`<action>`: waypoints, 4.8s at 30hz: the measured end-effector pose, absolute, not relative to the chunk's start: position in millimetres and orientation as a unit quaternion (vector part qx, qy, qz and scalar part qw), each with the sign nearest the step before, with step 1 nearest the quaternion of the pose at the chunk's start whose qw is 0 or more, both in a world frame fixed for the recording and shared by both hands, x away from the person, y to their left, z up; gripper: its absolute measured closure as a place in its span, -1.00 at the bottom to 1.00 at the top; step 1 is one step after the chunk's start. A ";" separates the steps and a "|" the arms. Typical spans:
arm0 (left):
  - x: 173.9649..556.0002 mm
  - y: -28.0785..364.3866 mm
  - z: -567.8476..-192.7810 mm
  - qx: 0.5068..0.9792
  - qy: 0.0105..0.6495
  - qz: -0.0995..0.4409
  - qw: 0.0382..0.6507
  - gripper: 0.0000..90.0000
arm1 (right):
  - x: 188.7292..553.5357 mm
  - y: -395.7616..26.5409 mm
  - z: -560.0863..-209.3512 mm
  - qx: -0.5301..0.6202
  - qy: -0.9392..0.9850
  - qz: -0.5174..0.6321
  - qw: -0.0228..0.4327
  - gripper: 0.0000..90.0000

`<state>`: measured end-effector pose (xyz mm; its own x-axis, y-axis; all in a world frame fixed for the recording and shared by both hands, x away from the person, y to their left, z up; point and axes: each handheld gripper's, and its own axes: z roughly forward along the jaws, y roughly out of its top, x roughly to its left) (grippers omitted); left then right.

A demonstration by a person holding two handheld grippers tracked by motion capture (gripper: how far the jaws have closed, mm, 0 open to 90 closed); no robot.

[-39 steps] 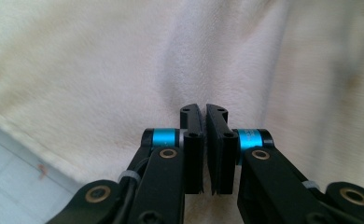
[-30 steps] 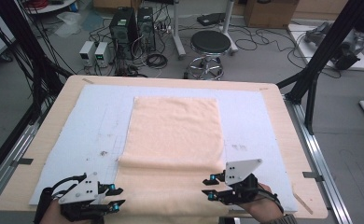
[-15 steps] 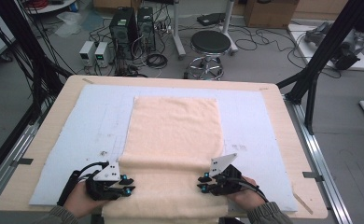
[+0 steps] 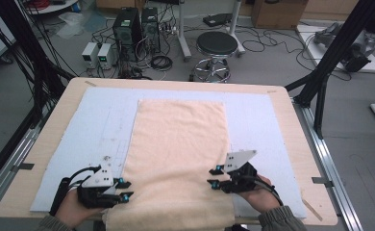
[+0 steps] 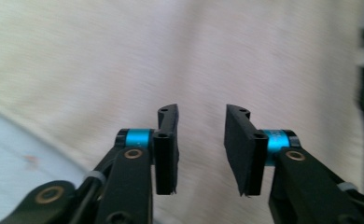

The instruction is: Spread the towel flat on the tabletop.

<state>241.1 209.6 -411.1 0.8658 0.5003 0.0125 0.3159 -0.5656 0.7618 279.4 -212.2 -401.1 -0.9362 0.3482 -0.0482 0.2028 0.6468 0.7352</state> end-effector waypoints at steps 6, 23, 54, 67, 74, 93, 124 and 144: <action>292.1 202.7 -429.9 0.870 0.298 0.136 0.369 0.25 | 324.0 -221.6 -421.4 0.227 0.895 0.368 0.108 0.23; 318.6 201.5 -426.4 0.852 0.338 0.177 0.359 0.91 | 358.1 -206.6 -425.9 0.226 0.899 0.359 0.108 0.92; 272.8 206.5 -435.3 0.890 0.228 0.104 0.381 0.69 | 297.1 -198.2 -435.0 0.164 0.916 0.363 0.051 0.69; 328.4 192.2 -418.2 0.838 0.320 0.191 0.400 0.86 | 344.8 -200.4 -411.1 0.217 0.894 0.368 0.133 0.82; 317.4 204.9 -408.4 0.834 0.314 0.193 0.411 0.39 | 338.2 -202.8 -399.4 0.207 0.889 0.388 0.123 0.45; 236.0 217.3 -439.7 0.887 0.204 0.086 0.405 0.66 | 268.4 -198.4 -437.2 0.139 0.915 0.377 0.036 0.86; 221.8 210.9 -434.8 0.905 0.167 0.072 0.384 0.82 | 258.6 -198.2 -434.1 0.114 0.924 0.365 0.021 0.91; 230.2 210.2 -437.1 0.903 0.154 0.074 0.394 0.52 | 268.4 -198.0 -435.1 0.114 0.923 0.367 0.026 0.70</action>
